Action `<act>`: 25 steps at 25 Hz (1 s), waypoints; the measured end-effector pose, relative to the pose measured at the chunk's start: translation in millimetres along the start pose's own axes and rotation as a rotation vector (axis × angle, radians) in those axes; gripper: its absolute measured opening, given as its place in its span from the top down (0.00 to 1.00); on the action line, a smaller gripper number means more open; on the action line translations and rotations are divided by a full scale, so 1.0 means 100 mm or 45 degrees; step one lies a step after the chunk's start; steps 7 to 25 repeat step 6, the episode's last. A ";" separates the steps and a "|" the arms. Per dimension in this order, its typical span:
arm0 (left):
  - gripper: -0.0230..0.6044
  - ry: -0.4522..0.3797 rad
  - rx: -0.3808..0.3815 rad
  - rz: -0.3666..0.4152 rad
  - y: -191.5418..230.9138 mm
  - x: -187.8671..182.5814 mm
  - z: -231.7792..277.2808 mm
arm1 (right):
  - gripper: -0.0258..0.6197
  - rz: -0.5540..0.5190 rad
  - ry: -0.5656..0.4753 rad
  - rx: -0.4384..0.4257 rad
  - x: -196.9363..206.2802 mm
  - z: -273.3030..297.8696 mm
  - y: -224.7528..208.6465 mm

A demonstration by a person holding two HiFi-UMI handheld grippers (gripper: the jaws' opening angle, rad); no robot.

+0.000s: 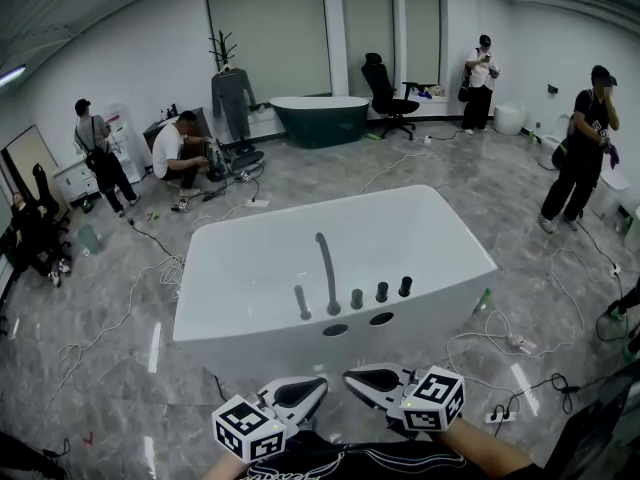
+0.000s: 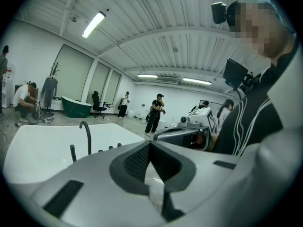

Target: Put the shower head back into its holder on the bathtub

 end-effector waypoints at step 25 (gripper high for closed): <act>0.96 0.013 0.040 0.000 -0.04 -0.03 0.12 | 0.94 0.002 -0.016 0.022 -0.07 -0.04 -0.05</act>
Point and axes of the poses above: the fingertips, and each gripper's own axes: z forward along the fingers, y to its left, x out of its underside, the point moved 1 cm from there along -z, backward along the fingers, and after that the axes turned 14 degrees about -y, right-handed, at the moved point
